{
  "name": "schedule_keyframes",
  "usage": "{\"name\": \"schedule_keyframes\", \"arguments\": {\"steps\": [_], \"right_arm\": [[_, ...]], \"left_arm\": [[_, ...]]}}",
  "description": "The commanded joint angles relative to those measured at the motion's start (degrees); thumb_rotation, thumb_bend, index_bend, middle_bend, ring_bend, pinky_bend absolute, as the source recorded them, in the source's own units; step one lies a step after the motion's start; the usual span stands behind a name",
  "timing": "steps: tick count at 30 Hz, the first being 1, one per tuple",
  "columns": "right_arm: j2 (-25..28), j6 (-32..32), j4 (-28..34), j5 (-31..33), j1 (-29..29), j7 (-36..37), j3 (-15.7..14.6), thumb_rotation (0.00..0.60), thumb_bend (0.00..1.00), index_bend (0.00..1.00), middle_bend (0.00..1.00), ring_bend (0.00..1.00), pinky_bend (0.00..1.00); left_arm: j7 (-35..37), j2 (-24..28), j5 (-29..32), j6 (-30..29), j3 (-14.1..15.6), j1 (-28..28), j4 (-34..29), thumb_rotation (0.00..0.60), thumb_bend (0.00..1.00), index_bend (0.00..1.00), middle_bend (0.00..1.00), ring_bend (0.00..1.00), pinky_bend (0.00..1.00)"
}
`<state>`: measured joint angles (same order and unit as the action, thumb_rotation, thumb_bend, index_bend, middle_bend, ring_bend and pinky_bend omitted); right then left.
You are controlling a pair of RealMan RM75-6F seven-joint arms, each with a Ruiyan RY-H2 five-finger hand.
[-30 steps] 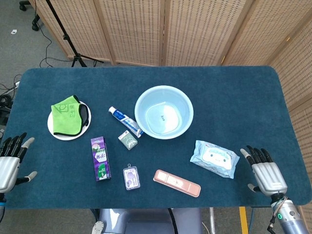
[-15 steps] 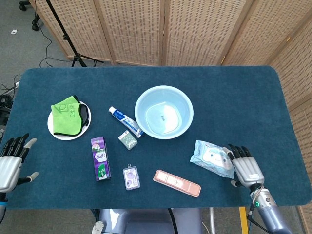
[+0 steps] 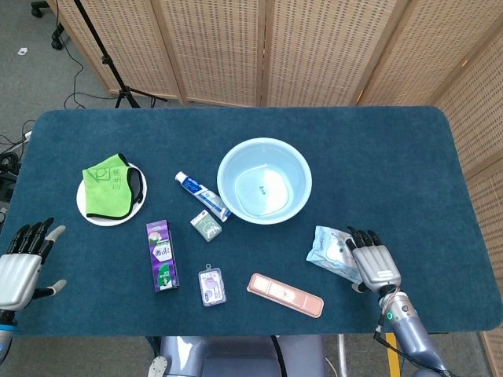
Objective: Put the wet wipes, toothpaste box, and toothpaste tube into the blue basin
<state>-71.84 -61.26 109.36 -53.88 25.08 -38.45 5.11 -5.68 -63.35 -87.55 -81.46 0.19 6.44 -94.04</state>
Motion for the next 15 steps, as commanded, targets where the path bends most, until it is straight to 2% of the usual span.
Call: {"name": "schedule_keyframes", "arguments": {"steps": [1, 15], "right_arm": [[-1.2, 0.2, -1.0, 2.2, 1.2, -0.8, -0.1, 0.600, 0.09, 0.00, 0.00, 0.00, 0.03], [-5.1, 2.1, -5.7, 11.3, 7.1, -4.6, 0.2, 0.600, 0.10, 0.00, 0.00, 0.00, 0.03]], "left_arm": [[0.0, -0.1, -0.1, 0.1, 0.1, 0.1, 0.0, 0.600, 0.12, 0.00, 0.00, 0.00, 0.00], [-0.2, -0.5, -1.2, 0.6, 0.8, 0.3, 0.1, 0.600, 0.12, 0.00, 0.00, 0.00, 0.00]]}}
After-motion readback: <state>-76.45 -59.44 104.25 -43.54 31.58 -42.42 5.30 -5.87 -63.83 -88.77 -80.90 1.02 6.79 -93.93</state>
